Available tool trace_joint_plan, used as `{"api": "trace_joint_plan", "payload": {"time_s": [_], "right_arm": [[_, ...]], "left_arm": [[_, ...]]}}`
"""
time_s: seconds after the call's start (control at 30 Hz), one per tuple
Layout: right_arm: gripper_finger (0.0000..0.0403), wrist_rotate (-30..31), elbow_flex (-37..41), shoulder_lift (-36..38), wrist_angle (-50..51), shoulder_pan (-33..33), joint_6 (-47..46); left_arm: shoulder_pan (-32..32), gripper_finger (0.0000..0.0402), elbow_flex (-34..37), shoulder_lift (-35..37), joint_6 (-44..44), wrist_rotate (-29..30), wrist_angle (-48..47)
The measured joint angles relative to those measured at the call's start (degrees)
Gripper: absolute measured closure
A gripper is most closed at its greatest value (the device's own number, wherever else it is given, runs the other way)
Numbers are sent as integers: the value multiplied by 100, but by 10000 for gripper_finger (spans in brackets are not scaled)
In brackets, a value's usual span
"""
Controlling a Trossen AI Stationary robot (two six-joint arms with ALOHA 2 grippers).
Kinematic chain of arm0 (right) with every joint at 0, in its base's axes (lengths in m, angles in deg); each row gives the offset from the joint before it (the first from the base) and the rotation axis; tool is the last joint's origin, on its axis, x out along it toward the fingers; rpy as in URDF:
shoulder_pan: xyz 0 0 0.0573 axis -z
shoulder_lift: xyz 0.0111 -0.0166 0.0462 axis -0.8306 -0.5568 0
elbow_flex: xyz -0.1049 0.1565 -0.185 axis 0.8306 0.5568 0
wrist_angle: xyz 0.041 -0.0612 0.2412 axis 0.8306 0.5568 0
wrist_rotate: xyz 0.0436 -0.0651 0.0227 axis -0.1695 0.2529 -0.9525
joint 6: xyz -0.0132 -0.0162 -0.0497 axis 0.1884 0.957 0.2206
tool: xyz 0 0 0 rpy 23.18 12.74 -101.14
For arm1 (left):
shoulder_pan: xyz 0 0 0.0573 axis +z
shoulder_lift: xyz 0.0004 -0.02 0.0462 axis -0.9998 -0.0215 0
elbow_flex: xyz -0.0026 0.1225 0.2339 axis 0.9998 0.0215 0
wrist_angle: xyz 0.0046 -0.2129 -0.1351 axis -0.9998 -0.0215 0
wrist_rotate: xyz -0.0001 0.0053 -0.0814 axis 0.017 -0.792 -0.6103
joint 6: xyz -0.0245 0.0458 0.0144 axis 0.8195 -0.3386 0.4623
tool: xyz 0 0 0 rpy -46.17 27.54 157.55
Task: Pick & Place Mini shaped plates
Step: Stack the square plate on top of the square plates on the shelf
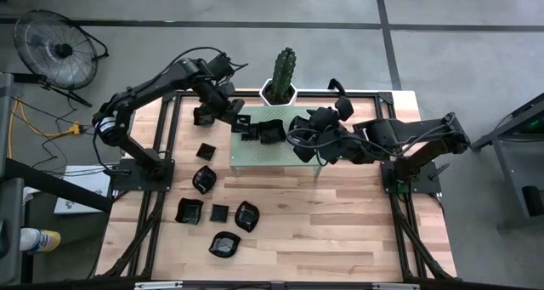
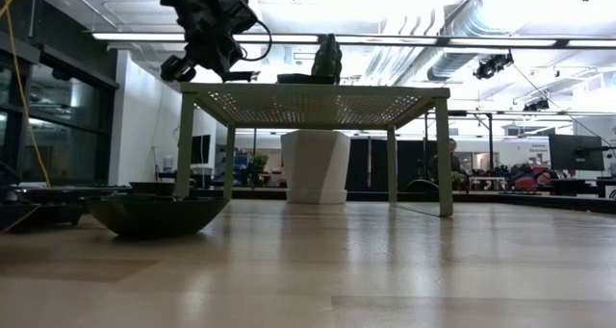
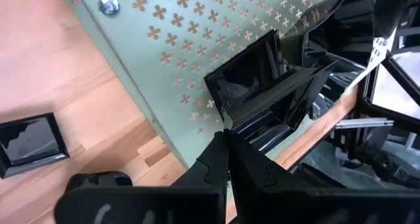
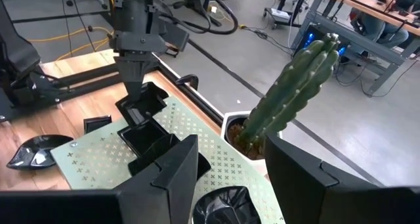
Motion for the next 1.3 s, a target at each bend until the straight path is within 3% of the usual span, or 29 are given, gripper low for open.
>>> {"api": "trace_joint_plan", "payload": {"time_s": [0.6, 1.3], "right_arm": [[233, 0, 0, 0, 107, 1, 20], [233, -33, 0, -2, 457, 0, -136]], "left_arm": [[-287, 401, -1, -2, 750, 354, 365], [-535, 402, -1, -274, 793, 515, 580]]}}
